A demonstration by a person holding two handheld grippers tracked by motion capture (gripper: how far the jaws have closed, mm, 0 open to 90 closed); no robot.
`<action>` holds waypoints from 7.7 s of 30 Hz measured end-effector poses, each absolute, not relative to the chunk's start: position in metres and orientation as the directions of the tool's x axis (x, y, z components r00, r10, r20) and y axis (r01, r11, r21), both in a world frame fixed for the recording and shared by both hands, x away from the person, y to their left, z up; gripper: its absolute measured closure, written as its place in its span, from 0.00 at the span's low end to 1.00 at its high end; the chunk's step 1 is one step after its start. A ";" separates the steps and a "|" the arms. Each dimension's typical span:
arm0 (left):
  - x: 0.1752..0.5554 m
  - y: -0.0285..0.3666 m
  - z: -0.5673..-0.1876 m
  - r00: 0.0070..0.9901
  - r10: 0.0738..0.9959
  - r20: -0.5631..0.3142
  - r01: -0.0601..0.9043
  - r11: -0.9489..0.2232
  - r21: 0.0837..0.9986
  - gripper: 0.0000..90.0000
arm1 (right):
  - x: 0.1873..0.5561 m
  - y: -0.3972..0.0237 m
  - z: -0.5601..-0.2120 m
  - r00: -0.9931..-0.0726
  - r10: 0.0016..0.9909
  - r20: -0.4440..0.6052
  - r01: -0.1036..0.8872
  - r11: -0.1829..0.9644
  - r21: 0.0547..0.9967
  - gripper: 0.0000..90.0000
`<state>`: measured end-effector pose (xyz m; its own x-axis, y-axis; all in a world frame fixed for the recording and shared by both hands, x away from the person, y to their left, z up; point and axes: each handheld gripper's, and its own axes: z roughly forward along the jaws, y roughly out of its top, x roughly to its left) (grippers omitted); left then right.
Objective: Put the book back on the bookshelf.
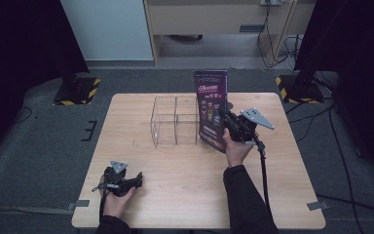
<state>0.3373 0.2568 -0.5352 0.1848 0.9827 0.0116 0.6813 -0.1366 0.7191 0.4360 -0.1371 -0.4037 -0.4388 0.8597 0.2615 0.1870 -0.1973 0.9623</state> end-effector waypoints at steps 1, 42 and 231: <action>0.337 0.257 -0.535 0.185 0.983 0.012 0.681 -0.137 0.719 0.13 | 0.435 -0.136 -0.405 -0.440 0.858 0.265 0.189 -0.200 0.961 0.94; 0.337 0.257 -0.535 0.185 0.983 0.012 0.682 -0.137 0.719 0.13 | 0.388 -0.148 -0.423 -0.519 0.834 0.190 0.281 -0.044 0.959 0.92; 0.338 0.257 -0.535 0.185 0.983 0.013 0.683 -0.138 0.717 0.12 | 0.430 -0.124 -0.401 -0.298 0.950 0.089 0.232 -0.018 0.972 0.70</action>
<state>0.3376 0.2565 -0.5353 0.1850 0.9826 0.0131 0.6832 -0.1382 0.7170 0.4299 -0.1240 -0.4012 -0.2985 0.9503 0.0889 0.2324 -0.0180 0.9725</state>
